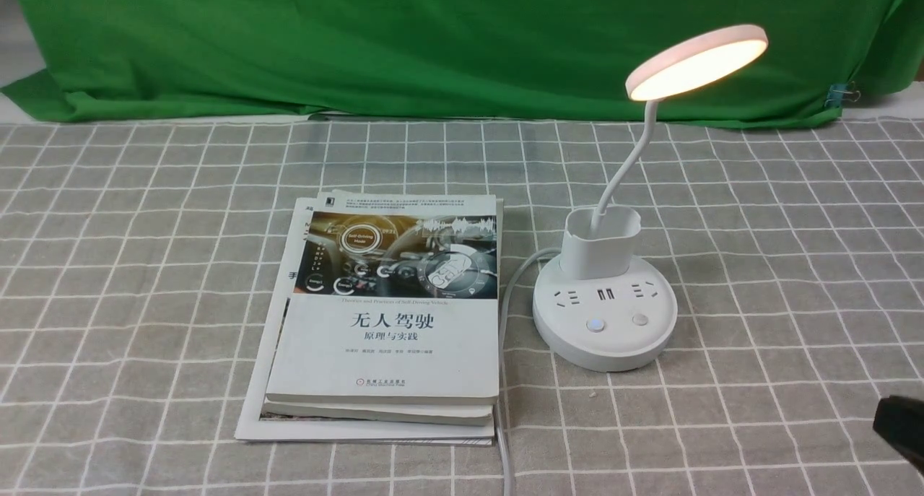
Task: Turn on the desk lamp on the grey coffee tablecloth with your hand.
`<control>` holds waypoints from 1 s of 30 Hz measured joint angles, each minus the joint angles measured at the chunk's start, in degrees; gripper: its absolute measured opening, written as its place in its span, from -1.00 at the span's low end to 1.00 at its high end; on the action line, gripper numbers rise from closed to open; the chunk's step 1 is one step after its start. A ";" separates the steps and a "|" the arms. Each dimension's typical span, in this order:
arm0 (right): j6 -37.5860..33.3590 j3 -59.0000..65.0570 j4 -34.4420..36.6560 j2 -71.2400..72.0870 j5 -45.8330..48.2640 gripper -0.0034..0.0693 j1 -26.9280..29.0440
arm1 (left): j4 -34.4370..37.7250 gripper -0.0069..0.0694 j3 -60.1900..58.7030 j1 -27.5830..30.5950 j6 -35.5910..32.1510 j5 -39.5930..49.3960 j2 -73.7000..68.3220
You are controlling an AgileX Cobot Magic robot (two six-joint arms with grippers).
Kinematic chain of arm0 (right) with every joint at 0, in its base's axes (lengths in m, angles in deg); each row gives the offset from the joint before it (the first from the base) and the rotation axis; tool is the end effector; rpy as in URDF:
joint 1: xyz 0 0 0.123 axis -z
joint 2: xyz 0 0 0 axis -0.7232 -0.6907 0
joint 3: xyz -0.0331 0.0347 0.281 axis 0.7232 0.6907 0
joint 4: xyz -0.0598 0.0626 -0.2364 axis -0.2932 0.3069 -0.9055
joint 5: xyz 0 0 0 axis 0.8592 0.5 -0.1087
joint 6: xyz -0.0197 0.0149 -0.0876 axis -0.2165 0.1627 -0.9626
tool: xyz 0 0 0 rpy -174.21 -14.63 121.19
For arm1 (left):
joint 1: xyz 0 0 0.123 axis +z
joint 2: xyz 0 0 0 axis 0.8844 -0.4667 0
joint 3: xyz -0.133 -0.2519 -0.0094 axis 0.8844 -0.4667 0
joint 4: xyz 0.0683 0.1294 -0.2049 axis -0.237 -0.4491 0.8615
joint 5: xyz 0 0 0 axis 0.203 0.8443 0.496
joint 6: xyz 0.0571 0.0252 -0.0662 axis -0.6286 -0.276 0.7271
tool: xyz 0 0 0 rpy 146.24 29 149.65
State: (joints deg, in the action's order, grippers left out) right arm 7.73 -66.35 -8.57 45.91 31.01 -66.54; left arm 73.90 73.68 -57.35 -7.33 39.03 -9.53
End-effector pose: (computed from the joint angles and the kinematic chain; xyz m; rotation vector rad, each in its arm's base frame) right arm 0.0922 0.0378 0.2567 -0.1861 1.9988 0.3905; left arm 0.0554 0.0061 0.1898 0.0634 1.7204 0.2012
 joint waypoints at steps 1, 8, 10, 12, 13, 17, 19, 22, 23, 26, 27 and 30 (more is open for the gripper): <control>-1.55 1.47 -0.88 0.85 -3.33 -0.82 0.85 | 0.00 -0.77 0.00 0.00 0.00 0.00 0.00; -9.92 16.46 -3.13 12.17 -18.57 -0.83 9.73 | 0.00 -0.77 0.00 0.00 0.00 0.00 0.00; -10.41 18.64 -3.20 15.70 -18.45 -0.83 11.02 | 0.00 -0.77 0.00 0.00 0.00 0.00 0.00; -10.70 19.07 -3.20 18.60 -18.34 -0.83 11.54 | 0.00 -0.77 0.00 0.00 0.06 0.00 0.00; -11.13 19.17 -3.24 21.97 -16.19 -0.83 11.92 | 0.00 -0.77 0.00 0.00 0.01 0.00 0.00; -12.34 19.17 -3.35 26.25 -11.05 -0.83 12.04 | 0.00 -0.77 0.00 0.00 0.01 -0.03 0.00; -12.34 19.17 -3.37 26.52 -8.87 -0.83 12.04 | 0.08 -0.77 0.00 0.00 0.01 0.06 0.00; -12.39 19.17 -3.37 26.52 -7.66 -0.83 12.04 | 0.21 -0.77 0.00 0.00 0.01 0.05 0.00; -12.39 19.17 -3.37 26.52 -7.59 -0.83 12.04 | 0.21 -0.77 0.00 0.00 0.01 0.05 0.00; -12.39 19.17 -3.37 26.52 -7.39 -0.83 12.04 | 0.21 -0.77 0.00 0.00 0.01 0.05 0.00; -12.39 19.17 -3.37 26.52 -7.39 -0.83 12.04 | 0.21 -0.77 0.00 0.00 0.01 0.05 0.00; -12.39 19.17 -3.37 26.52 -7.39 -0.83 12.04 | 0.21 -0.77 0.00 0.00 0.01 0.05 0.00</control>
State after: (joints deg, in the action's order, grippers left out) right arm -4.66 -47.18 -11.94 72.42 23.62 -54.51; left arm 74.11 73.68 -57.35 -7.32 39.08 -9.53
